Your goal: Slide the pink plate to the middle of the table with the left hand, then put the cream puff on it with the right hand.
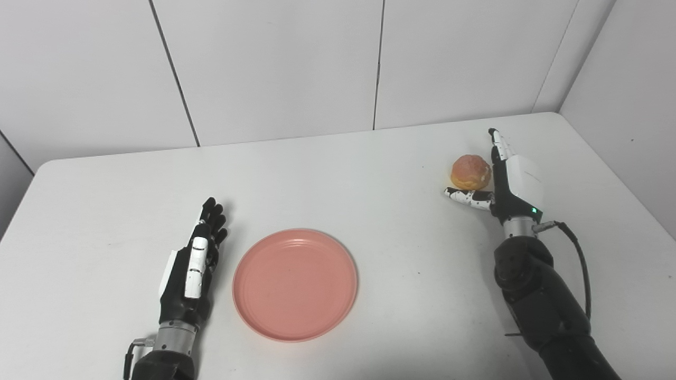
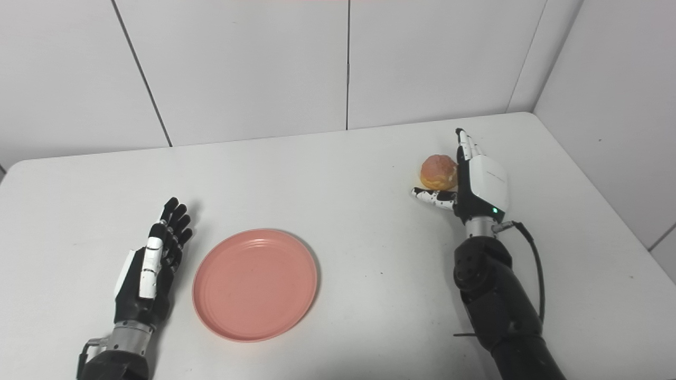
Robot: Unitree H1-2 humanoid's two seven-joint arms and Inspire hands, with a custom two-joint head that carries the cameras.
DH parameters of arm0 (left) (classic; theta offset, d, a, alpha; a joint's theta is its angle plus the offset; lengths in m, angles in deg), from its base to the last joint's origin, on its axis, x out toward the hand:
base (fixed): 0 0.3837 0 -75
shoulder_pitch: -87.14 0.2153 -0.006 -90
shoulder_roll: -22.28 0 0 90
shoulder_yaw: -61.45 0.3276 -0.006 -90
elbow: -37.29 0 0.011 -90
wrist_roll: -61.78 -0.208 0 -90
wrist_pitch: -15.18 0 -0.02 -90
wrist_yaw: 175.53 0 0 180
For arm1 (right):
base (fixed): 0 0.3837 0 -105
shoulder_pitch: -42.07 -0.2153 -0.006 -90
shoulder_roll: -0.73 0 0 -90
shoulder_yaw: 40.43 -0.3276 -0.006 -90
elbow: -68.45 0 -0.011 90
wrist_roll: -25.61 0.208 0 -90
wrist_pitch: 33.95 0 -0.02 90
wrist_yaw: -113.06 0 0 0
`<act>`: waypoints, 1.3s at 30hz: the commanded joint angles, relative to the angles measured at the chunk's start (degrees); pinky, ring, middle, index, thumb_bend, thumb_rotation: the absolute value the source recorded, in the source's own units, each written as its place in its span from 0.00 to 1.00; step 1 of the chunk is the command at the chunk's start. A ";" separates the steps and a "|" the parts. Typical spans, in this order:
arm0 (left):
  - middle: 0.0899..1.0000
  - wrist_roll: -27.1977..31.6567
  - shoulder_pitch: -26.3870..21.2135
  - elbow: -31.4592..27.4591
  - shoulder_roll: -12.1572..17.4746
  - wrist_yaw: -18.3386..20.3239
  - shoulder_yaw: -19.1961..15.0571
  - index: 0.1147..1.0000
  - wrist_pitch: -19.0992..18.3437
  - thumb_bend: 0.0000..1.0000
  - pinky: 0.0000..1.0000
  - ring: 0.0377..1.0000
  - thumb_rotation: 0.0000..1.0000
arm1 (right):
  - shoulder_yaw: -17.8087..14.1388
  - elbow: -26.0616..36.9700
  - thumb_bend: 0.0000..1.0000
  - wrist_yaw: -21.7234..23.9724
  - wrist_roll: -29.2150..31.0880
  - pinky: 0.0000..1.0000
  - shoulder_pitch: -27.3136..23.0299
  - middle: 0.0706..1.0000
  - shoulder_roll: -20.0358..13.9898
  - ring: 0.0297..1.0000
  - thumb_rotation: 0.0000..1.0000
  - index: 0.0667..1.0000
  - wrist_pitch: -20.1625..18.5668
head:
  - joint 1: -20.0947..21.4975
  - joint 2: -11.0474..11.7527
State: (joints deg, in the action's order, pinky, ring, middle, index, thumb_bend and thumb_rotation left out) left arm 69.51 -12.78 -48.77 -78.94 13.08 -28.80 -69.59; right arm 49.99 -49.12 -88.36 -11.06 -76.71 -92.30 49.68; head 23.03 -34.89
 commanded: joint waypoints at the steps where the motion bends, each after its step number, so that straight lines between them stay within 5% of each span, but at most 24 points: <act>1: 1.00 0.00 1.74 0.32 0.23 0.32 0.15 1.00 0.49 0.53 1.00 1.00 1.00 | -0.16 0.68 0.76 -1.59 0.31 0.90 -2.73 0.94 -1.64 0.92 0.30 0.96 0.12 | 0.02 -0.14; 8: 1.00 0.51 1.53 0.41 0.40 0.86 0.20 1.00 0.30 0.54 1.00 1.00 1.00 | -0.14 -0.57 0.73 -0.77 2.27 0.79 -2.94 0.90 -1.56 0.88 0.21 0.92 -0.40 | 0.00 -0.17; 14: 1.00 0.53 1.70 -0.07 0.20 0.80 0.14 1.00 -0.06 0.53 1.00 1.00 1.00 | -0.92 -1.56 0.68 -2.96 6.10 0.62 -2.93 0.82 -0.67 0.74 0.07 0.83 2.93 | -0.28 -0.22; 24: 1.00 0.15 1.85 -0.21 0.23 0.79 0.24 1.00 -0.09 0.53 1.00 1.00 1.00 | -1.07 -0.17 0.54 -3.51 9.40 0.30 -2.34 0.45 -0.14 0.38 0.00 0.62 4.11 | -0.42 -0.29; 30: 1.00 0.02 1.74 -0.50 0.18 0.64 0.33 1.00 -0.69 0.53 1.00 1.00 1.00 | -0.65 0.90 0.51 -2.16 9.37 0.35 -2.16 0.40 -0.52 0.40 0.00 0.52 2.67 | -0.74 -0.58; 39: 1.00 -0.45 1.99 -1.33 0.02 0.29 0.39 1.00 -1.82 0.56 1.00 1.00 1.00 | -0.54 1.74 0.51 -2.77 9.23 0.33 -1.89 0.38 -0.77 0.38 0.00 0.51 4.55 | -1.82 -0.87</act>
State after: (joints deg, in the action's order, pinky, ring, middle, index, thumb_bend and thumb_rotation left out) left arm 69.16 -12.06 -49.89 -78.94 13.36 -28.69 -71.43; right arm 49.69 -49.19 -90.19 -1.80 -77.33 -92.06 52.20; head 21.28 -35.77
